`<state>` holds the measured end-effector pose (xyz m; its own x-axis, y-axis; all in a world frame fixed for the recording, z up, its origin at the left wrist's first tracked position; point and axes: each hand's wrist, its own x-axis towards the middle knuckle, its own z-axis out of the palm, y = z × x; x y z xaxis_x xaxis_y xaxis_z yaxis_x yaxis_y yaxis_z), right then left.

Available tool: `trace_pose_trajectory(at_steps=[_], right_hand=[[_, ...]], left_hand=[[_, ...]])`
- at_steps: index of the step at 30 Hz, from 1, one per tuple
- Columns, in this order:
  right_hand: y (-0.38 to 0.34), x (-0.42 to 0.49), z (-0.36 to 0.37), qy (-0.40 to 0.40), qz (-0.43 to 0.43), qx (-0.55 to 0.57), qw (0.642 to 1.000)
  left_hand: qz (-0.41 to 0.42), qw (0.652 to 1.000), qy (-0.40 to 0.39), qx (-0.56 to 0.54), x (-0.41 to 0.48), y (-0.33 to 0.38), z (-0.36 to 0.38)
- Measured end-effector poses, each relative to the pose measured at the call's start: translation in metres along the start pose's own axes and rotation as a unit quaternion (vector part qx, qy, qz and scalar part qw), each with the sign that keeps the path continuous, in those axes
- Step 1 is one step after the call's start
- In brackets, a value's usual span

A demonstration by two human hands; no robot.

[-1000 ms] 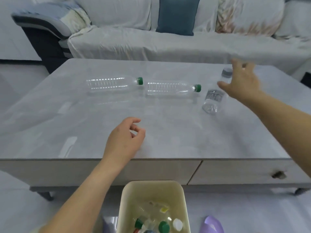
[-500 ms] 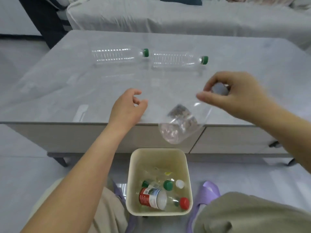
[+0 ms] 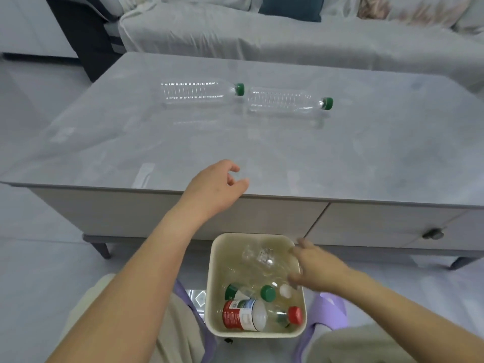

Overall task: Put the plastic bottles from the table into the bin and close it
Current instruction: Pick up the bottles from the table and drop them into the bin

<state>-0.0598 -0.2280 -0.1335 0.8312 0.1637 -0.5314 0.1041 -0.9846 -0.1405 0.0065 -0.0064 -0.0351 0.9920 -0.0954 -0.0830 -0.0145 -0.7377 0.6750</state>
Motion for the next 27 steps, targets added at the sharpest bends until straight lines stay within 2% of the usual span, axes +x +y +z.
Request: trace_pose_trajectory(at_steps=[2, 5, 6, 8, 10, 12, 14, 15, 18, 20, 22, 24, 27], right_hand=[[0.005, 0.001, -0.037, 0.075, -0.026, -0.001, 0.997], [0.009, 0.0, -0.091, 0.166, -0.028, 0.095, 0.981], [0.009, 0.001, -0.099, 0.158, -0.032, 0.108, 0.981], [0.01, 0.011, -0.092, 0.075, -0.047, 0.04, 0.995], [0.012, 0.025, -0.046, -0.025, -0.025, -0.043, 0.998], [0.015, 0.032, 0.014, -0.086, 0.008, -0.073, 0.994], [0.014, 0.032, 0.057, -0.063, -0.009, -0.11, 0.992], [0.016, 0.033, 0.068, -0.018, -0.027, -0.129, 0.991], [0.018, 0.034, 0.066, 0.121, -0.099, -0.117, 0.981], [0.01, 0.032, 0.057, 0.174, -0.17, -0.088, 0.966], [-0.003, 0.031, 0.063, 0.223, -0.216, -0.127, 0.942], [-0.023, 0.03, 0.081, 0.178, -0.214, -0.185, 0.943], [-0.059, 0.033, 0.118, 0.111, -0.209, -0.205, 0.95]], left_hand=[[0.01, 1.0, 0.002, 0.025, 0.001, 0.002, -0.003], [0.013, 0.999, 0.011, 0.04, 0.004, 0.001, -0.007], [0.014, 0.999, 0.014, 0.045, 0.005, 0.0, -0.008], [0.016, 0.998, 0.019, 0.053, 0.007, 0.0, -0.01], [0.017, 0.998, 0.015, 0.058, 0.009, 0.0, -0.01], [0.014, 0.998, 0.012, 0.065, 0.01, -0.001, -0.009], [0.012, 0.997, 0.014, 0.072, 0.01, -0.003, -0.009], [0.012, 0.997, 0.016, 0.074, 0.011, -0.003, -0.008], [0.017, 0.996, 0.016, 0.083, 0.01, -0.003, -0.006], [0.016, 0.996, 0.009, 0.085, 0.009, -0.003, -0.005], [0.011, 0.996, 0.006, 0.083, 0.008, -0.004, -0.003], [0.01, 0.997, 0.008, 0.081, 0.005, -0.004, -0.002], [0.016, 0.997, 0.004, 0.082, 0.003, -0.001, 0.001]])
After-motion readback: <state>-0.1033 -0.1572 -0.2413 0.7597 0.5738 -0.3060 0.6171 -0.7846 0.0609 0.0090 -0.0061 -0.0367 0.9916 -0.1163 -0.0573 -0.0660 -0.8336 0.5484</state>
